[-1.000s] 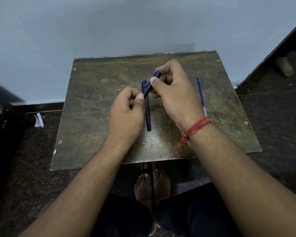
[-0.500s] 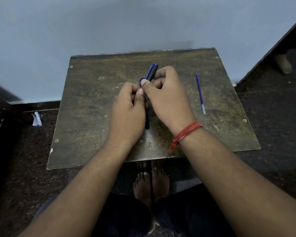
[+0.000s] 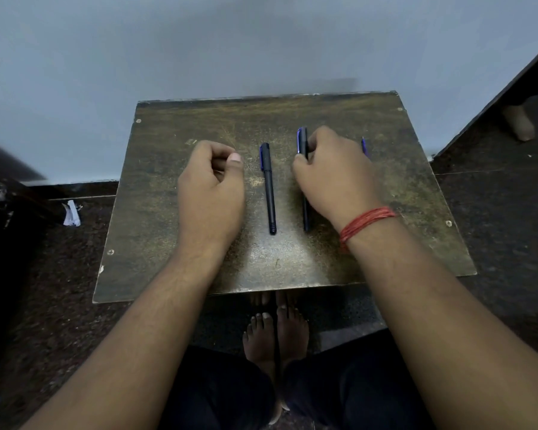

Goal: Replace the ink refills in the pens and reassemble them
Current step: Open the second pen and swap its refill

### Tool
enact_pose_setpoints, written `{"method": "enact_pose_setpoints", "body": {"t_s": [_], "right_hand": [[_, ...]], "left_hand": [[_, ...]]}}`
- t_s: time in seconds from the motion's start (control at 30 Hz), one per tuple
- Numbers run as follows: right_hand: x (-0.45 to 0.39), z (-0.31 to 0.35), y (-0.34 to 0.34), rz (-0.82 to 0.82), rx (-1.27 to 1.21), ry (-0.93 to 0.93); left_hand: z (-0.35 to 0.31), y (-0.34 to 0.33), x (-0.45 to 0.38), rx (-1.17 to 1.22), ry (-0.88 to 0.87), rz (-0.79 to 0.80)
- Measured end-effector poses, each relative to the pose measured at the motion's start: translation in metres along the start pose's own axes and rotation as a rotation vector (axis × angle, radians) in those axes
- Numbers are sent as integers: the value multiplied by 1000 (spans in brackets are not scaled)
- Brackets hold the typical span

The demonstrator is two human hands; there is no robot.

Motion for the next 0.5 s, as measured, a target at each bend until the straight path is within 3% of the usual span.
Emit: {"method": "enact_pose_setpoints", "body": {"t_s": [0.27, 0.5], "right_hand": [[4, 16, -12, 12, 200, 134], [-5, 6, 14, -93, 11, 41]], "left_hand": [[1, -5, 2, -36, -12, 22], [-1, -17, 7, -207, -146, 101]]}}
Point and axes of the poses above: each hand's wrist, its own x-axis away from the middle knuckle, its own y-axis out of the back of the hand, z = x × y, the point moved 8 cm from there along -x, towards the middle knuckle, and after that the axes turned 9 degrees about -z, right-handed, at the moved point
